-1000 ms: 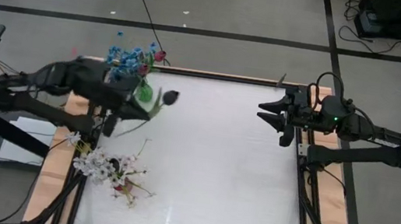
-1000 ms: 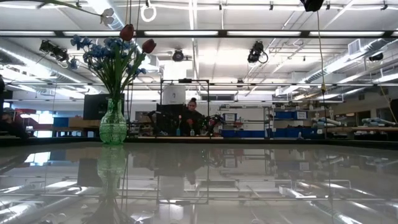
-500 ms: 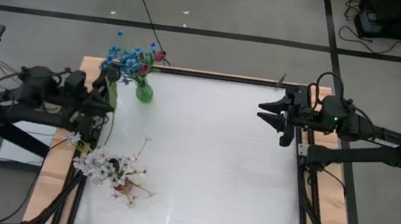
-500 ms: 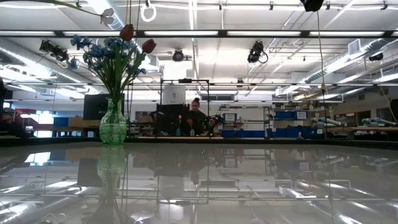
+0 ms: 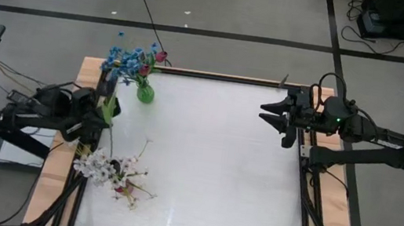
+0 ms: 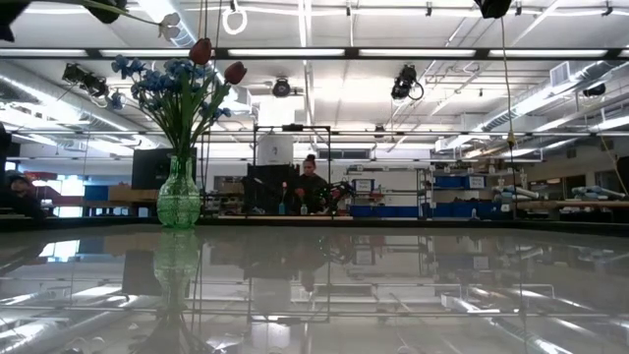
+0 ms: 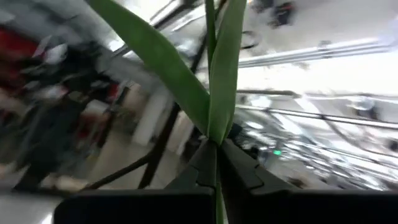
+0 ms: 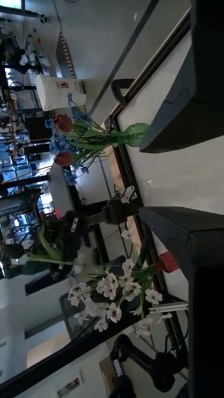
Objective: Sort flowers into vase by color
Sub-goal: Put the black flower into the red vase
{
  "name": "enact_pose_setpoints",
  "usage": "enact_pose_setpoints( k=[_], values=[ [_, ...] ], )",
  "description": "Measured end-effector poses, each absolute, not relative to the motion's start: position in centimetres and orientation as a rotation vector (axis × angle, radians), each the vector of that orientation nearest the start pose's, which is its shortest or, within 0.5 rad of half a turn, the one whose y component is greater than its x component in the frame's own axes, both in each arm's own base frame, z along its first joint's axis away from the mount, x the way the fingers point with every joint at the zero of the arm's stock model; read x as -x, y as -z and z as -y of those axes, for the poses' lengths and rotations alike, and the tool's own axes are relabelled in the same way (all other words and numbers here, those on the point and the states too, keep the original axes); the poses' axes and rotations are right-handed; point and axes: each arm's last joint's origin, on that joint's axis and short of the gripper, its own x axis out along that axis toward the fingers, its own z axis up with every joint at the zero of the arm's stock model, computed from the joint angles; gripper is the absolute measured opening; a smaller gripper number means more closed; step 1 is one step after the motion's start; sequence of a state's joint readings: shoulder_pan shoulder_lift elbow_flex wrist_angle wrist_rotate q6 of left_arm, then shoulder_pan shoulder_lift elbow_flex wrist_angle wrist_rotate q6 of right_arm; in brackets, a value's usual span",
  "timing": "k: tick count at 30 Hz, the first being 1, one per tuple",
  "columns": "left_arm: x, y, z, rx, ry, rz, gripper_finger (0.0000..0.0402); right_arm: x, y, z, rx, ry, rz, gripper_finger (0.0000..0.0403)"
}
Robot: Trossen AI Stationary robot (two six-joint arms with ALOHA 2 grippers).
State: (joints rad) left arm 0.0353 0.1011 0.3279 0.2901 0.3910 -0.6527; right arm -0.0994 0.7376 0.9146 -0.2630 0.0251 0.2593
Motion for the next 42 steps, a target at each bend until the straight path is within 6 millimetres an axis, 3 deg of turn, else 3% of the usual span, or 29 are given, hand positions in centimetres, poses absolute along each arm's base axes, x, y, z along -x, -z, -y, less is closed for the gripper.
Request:
enact_pose_setpoints(
  k=[6, 12, 21, 42],
  values=[
    [-7.2, -26.0, 1.0, 0.46, 0.599, 0.521, 0.0009, -15.1, -37.5, 1.6, -0.262, 0.135, -0.07, 0.0159],
    [-7.4, -23.1, 1.2, 0.456, 0.708, 0.526, 0.0009, -15.1, -37.5, 1.6, -0.262, 0.135, -0.07, 0.0159],
    [-6.8, -23.6, 1.4, 0.346, 0.773, 0.601, 0.0009, -15.1, -37.5, 1.6, -0.262, 0.135, -0.07, 0.0159],
    [-7.7, -23.2, 2.1, 0.35, 0.765, 0.54, 0.0009, -15.1, -37.5, 1.6, -0.262, 0.135, -0.07, 0.0159]
  ],
)
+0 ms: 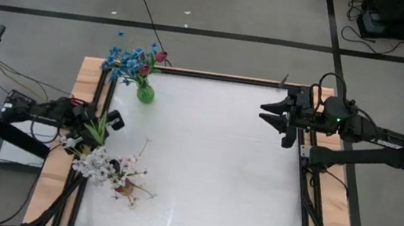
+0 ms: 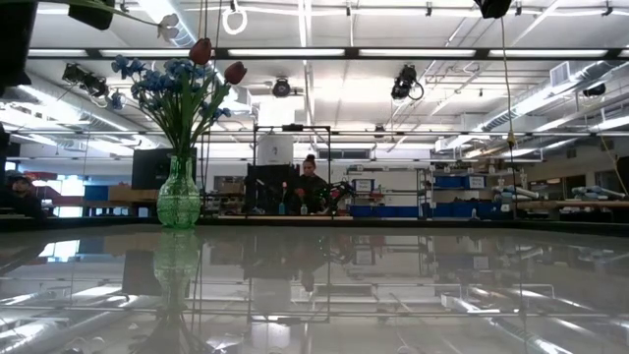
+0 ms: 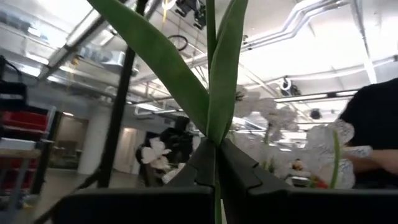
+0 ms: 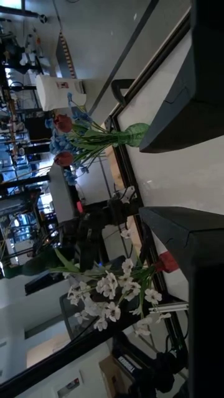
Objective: Sort flowers into vase by color
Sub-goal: Put the black flower into the red vase
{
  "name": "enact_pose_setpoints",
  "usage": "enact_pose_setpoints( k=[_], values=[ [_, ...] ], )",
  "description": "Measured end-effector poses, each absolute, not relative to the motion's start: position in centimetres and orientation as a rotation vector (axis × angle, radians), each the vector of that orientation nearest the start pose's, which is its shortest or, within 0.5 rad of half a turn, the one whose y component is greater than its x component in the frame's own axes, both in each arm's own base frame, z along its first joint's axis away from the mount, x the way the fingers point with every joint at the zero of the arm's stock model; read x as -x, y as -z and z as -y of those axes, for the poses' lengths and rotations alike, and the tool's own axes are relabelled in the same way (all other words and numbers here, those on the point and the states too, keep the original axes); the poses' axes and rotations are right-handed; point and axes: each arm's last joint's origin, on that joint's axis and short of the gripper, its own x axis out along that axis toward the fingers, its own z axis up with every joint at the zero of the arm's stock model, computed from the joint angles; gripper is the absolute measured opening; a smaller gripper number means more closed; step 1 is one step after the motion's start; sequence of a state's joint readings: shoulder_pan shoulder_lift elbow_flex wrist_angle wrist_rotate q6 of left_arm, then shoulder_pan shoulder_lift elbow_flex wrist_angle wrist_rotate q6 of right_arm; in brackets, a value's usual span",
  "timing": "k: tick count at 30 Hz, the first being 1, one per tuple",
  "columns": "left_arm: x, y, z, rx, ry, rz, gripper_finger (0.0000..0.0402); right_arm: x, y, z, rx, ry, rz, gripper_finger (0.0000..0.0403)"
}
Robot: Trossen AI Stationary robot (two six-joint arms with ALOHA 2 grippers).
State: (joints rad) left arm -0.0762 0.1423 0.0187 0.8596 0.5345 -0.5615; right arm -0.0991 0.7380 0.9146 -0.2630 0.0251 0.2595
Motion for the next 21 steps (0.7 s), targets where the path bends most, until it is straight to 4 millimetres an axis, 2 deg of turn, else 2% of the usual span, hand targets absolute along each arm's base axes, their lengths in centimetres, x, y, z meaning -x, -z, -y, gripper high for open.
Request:
enact_pose_setpoints(
  k=[5, 21],
  values=[
    [-8.3, -23.1, 2.6, 0.386, 0.771, 0.498, 0.0009, -15.1, -37.5, 1.6, -0.262, 0.135, -0.07, 0.0159],
    [-8.7, -22.6, 4.2, 0.241, 0.848, 0.49, 0.0009, -15.1, -37.5, 1.6, -0.262, 0.134, -0.07, 0.0159]
  ],
)
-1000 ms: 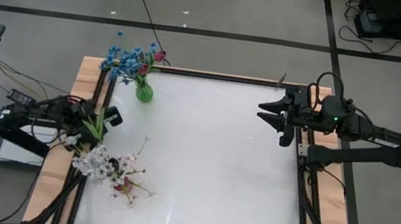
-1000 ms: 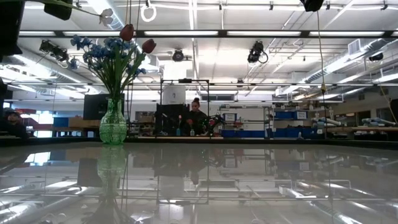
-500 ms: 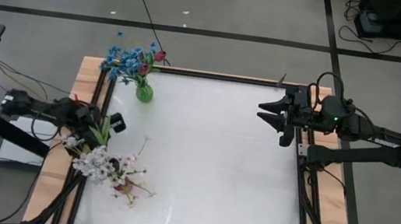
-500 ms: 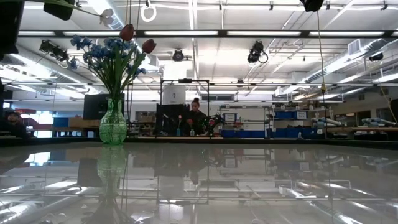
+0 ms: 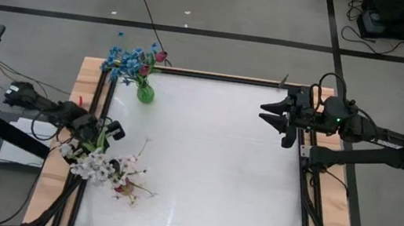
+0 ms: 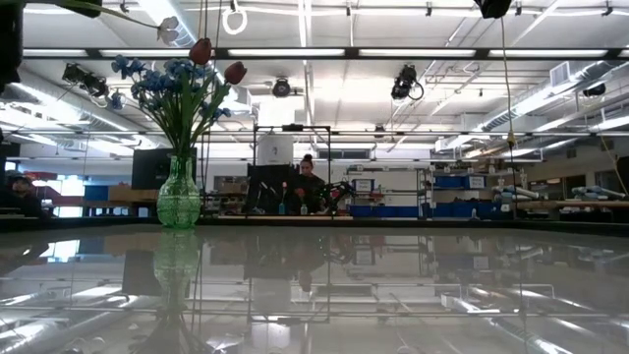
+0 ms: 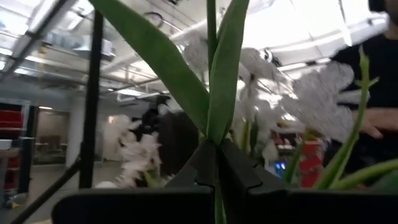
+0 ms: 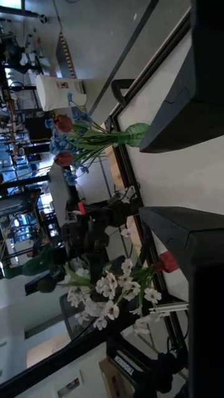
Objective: Sort flowers into vase by color
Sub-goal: Put the black flower into the red vase
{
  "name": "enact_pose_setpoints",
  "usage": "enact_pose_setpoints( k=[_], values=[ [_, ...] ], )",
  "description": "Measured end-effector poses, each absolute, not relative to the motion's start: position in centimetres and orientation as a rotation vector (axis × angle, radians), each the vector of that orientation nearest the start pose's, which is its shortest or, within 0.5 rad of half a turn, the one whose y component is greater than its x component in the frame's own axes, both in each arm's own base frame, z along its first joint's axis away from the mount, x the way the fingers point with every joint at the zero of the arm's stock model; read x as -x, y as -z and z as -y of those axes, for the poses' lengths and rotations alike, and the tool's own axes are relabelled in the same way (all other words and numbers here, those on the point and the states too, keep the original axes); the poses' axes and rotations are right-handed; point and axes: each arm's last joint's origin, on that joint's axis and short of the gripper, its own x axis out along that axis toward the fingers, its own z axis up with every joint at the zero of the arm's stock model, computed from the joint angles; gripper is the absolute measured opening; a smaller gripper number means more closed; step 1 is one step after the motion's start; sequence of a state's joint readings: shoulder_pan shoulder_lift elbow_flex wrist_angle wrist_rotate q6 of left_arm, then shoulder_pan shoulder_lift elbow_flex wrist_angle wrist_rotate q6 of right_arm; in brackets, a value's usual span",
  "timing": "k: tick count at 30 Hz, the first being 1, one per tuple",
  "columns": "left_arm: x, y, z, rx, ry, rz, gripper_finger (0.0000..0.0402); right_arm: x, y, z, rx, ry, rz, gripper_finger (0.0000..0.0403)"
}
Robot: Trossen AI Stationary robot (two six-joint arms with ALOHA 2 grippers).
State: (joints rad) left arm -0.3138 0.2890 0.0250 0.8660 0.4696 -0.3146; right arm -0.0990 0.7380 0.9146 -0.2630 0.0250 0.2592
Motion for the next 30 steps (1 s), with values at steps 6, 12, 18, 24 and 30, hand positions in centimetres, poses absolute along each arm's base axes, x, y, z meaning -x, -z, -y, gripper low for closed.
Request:
enact_pose_setpoints(
  k=[6, 12, 18, 24, 30],
  values=[
    [-8.7, -21.9, 4.9, 0.155, 0.944, 0.438, 0.0009, -15.1, -37.5, 1.6, -0.262, 0.135, -0.07, 0.0159],
    [-9.0, -21.2, 5.2, 0.132, 0.95, 0.36, 0.001, -15.1, -37.5, 1.6, -0.262, 0.135, -0.07, 0.0159],
    [-9.2, -20.9, 5.2, 0.133, 0.948, 0.324, 0.0019, -15.1, -37.5, 1.6, -0.262, 0.135, -0.07, 0.0159],
    [-9.4, -20.2, 5.3, 0.116, 0.941, 0.255, 0.0027, -15.1, -37.5, 1.6, -0.262, 0.135, -0.07, 0.0159],
    [-9.6, -19.6, 5.4, 0.091, 0.935, 0.203, 0.0036, -15.1, -37.5, 1.6, -0.262, 0.135, -0.07, 0.0159]
  ],
)
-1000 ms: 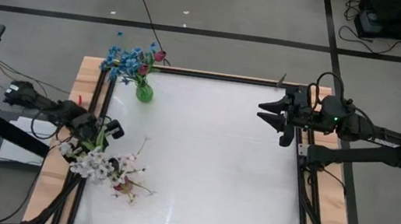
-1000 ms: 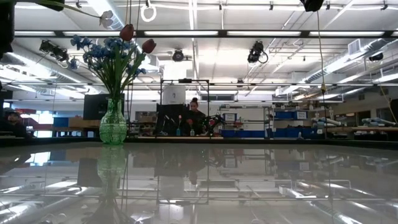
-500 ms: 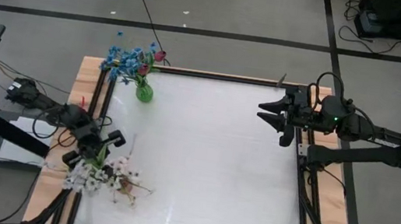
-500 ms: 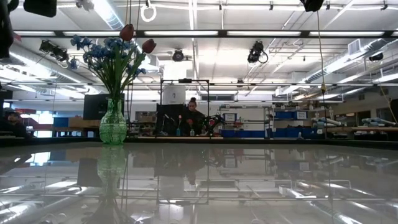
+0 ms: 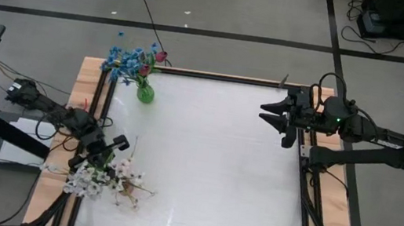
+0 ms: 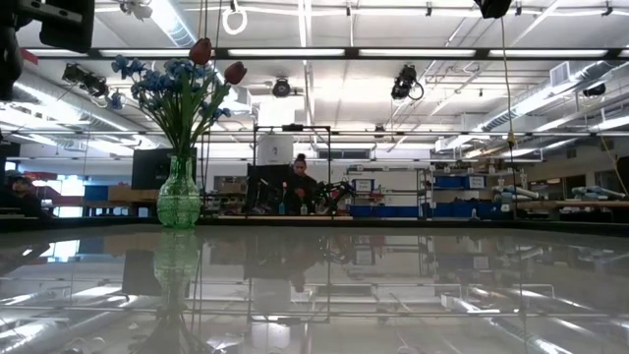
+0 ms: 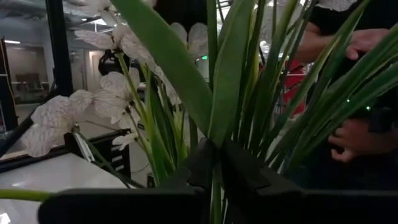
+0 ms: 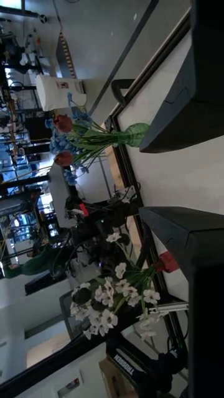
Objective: Sort flowers into vase by color
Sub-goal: Put the black flower into the red vase
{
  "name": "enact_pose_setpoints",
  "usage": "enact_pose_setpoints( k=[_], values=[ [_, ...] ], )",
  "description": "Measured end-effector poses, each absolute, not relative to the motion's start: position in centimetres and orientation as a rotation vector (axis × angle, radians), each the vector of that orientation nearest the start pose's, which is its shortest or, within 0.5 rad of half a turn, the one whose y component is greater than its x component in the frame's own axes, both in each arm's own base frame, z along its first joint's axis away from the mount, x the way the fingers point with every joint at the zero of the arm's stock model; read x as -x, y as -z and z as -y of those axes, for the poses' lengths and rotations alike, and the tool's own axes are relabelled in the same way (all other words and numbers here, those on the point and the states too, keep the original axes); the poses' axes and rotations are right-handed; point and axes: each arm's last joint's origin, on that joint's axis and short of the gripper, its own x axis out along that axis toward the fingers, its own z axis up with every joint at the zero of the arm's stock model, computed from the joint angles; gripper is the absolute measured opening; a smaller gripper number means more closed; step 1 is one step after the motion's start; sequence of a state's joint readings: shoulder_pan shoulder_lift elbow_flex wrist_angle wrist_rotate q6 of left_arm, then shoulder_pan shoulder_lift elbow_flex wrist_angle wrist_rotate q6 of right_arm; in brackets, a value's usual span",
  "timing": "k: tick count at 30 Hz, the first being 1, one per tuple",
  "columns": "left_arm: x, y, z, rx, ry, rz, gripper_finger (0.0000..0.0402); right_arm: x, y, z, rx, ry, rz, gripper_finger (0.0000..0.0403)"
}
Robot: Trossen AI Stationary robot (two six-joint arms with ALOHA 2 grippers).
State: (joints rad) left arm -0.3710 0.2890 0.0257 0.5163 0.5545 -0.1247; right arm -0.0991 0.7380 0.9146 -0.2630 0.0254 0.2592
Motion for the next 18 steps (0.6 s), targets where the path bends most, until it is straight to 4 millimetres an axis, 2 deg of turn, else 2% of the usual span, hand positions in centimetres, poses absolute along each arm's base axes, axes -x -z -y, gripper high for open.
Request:
enact_pose_setpoints(
  k=[11, 14, 18],
  values=[
    [-9.8, -18.5, 5.4, 0.107, 0.931, 0.075, 0.0043, -15.1, -37.5, 1.6, -0.262, 0.135, -0.07, 0.0159],
    [-9.8, -18.5, 5.4, 0.118, 0.931, 0.066, 0.0066, -15.1, -37.5, 1.6, -0.262, 0.135, -0.07, 0.0159],
    [-9.8, -18.4, 5.4, 0.137, 0.931, 0.044, 0.012, -15.1, -37.5, 1.6, -0.262, 0.135, -0.07, 0.0159]
  ],
)
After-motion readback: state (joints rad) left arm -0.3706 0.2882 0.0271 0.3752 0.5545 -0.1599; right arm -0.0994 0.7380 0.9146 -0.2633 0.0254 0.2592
